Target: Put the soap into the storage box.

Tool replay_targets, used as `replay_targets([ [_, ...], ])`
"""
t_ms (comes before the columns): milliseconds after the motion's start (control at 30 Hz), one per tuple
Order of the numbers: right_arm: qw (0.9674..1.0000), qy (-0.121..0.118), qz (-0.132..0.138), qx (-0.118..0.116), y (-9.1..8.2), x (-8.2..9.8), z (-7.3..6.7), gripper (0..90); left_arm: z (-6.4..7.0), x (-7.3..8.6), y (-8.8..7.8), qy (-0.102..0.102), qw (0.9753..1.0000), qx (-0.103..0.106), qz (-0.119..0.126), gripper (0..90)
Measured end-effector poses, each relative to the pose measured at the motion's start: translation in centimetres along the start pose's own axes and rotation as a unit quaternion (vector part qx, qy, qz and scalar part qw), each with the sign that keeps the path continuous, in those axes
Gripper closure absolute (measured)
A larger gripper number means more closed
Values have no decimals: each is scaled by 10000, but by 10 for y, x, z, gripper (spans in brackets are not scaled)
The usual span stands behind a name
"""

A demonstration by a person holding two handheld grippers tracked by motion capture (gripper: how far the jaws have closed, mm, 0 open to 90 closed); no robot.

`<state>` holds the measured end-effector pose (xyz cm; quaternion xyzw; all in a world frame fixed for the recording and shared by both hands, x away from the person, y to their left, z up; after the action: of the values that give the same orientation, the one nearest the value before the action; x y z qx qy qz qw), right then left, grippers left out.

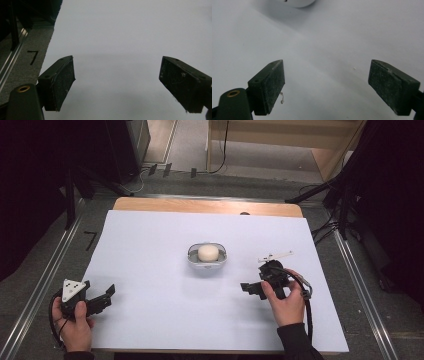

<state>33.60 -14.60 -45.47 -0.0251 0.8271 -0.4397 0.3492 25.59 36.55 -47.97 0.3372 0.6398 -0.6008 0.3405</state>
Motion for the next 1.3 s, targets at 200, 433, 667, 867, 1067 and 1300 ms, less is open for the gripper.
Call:
replay_targets([
  [200,9999,-22,162,51,-13,19,11,139,0,0,0,18,10000,-4,9,142],
  [433,9993,59,316,170,-28,40,25,139,1,0,0,27,10000,-15,12,142],
  [667,9987,78,439,244,-39,58,38,137,1,0,0,52,10000,-30,9,142],
  [867,9978,145,542,356,-49,72,47,137,2,0,0,80,10000,-48,-1,142],
  [1067,9976,221,574,315,-58,85,54,137,2,0,0,79,10000,-46,3,142],
  [1300,9965,282,719,315,-70,103,66,137,2,0,0,82,10000,-55,1,142],
])
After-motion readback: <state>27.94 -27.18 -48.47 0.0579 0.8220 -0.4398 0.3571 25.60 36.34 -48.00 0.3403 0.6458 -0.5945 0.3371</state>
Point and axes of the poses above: each handheld gripper's, and its own axes: y roughly forward along the jaws, x roughly out of its underside, z roughly to its right, the point moved 3 cm from there along y, roughly forward along the jaws, and after that the axes turned 9 degrees about -x, right-handed, at the moved point
